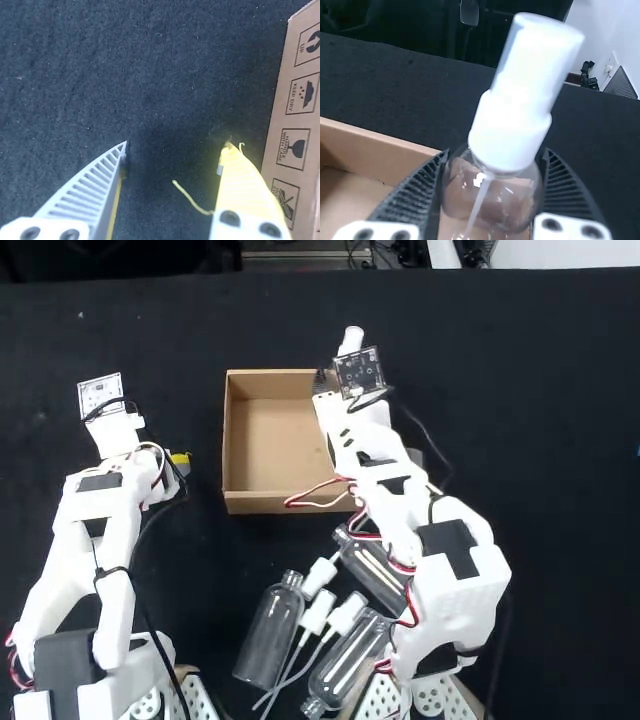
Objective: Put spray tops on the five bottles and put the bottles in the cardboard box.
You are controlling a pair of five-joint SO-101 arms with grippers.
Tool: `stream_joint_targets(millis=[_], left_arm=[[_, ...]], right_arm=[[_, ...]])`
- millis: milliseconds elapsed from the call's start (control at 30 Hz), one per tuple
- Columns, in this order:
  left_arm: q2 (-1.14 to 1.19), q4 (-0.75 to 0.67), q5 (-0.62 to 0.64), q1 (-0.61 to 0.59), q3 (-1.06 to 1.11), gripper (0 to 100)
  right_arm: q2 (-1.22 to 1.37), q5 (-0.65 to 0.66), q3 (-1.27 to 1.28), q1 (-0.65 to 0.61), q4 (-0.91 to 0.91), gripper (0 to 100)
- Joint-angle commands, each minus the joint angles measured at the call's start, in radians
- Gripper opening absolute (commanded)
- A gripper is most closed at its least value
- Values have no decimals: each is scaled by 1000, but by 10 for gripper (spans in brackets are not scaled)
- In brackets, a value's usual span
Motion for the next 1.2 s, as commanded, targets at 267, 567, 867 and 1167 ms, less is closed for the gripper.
stream_joint_targets(millis=[267,567,867,1167], left_arm=[[-34,-20,-3,-13,-22,270],[-34,-20,-3,-13,-22,270],[-34,-20,-3,-13,-22,270],[-34,-20,-3,-13,-21,270]], right_arm=[[-56,11,-27,-15,8,237],[-58,12,-28,-15,8,237],[-139,12,15,-15,9,237],[-128,12,15,-15,9,237]])
